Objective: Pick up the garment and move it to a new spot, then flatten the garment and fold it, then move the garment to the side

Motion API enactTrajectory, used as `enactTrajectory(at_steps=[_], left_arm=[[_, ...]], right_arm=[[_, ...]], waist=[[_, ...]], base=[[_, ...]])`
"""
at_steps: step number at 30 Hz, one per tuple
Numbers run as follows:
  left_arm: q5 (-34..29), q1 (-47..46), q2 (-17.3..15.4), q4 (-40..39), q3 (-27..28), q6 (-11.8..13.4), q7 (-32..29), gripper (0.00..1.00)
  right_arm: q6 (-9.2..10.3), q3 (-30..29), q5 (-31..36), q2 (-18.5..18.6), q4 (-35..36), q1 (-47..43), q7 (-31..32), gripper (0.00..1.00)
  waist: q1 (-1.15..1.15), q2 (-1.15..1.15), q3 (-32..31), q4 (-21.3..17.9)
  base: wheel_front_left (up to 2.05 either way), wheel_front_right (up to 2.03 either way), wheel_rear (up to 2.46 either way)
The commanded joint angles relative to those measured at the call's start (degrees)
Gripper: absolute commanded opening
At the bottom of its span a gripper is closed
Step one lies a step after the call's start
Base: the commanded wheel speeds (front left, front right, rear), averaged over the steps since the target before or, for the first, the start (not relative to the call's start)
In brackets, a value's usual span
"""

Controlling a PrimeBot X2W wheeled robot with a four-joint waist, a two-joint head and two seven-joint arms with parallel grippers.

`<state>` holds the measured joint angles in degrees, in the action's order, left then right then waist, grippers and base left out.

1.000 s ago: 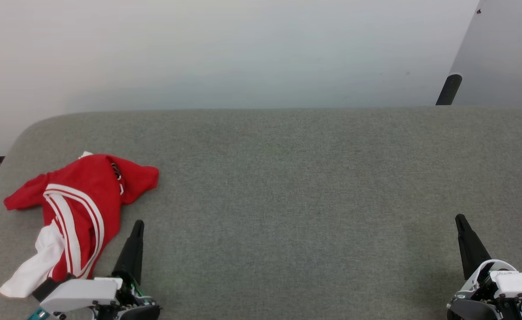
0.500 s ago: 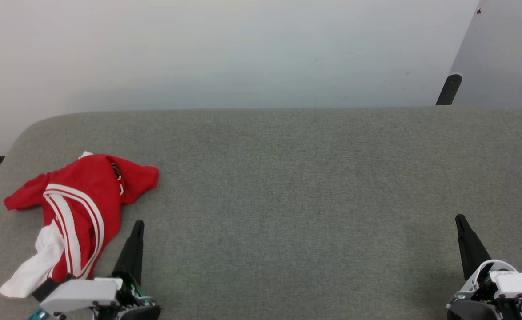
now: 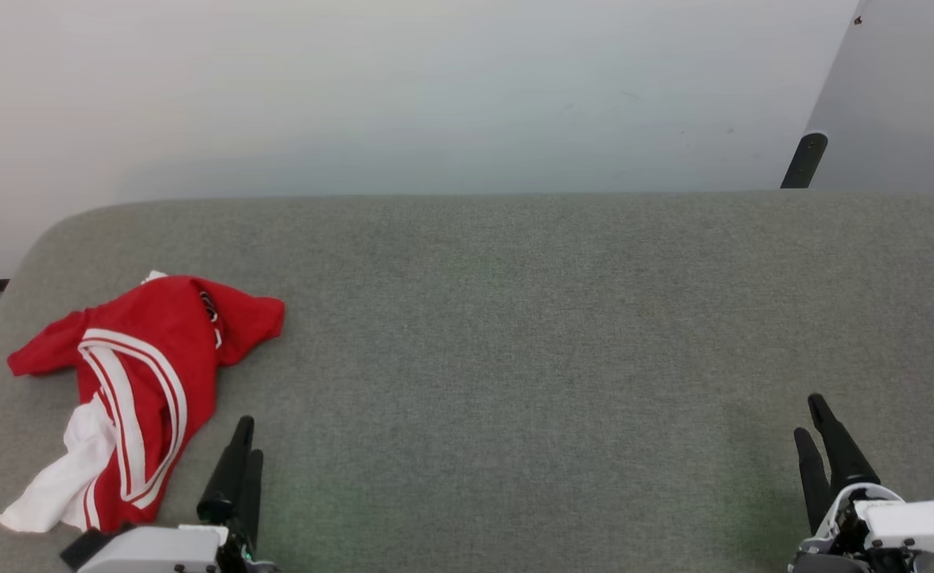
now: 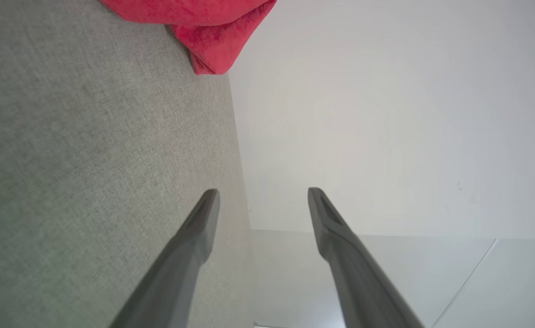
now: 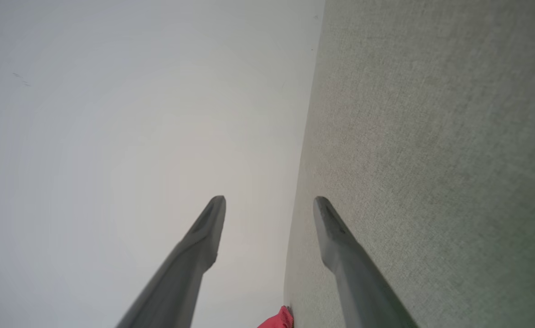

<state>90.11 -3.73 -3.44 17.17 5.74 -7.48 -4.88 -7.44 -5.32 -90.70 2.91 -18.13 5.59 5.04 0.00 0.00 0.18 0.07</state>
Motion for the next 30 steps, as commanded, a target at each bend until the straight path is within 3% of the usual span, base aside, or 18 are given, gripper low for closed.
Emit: enactTrajectory(at_steps=[1, 13, 30], left_arm=[[-1.2, -1.9, -0.9, -1.1, -0.3, 0.0, 0.5, 1.00], [-12.8, -3.2, -4.2, -0.3, -3.9, 0.8, 4.4, 1.00], [-32.2, -3.1, -7.1, -0.2, -6.5, 2.3, 8.2, 1.00]], right_arm=[[-0.02, 0.5, 1.3, 0.7, 0.6, 2.3, -0.5, 1.00], [-0.02, 5.6, 11.5, 3.9, -1.9, 6.0, -4.3, 1.00], [-0.03, 10.0, 32.4, 6.4, -5.9, 9.9, -8.3, 1.00]], waist=[[0.00, 0.00, 0.0, 0.0], [0.00, 0.00, -0.1, 0.1], [0.00, 0.00, -0.2, 0.1]], base=[[0.00, 0.00, 0.00], [0.00, 0.00, 0.00], [0.00, 0.00, 0.00]])
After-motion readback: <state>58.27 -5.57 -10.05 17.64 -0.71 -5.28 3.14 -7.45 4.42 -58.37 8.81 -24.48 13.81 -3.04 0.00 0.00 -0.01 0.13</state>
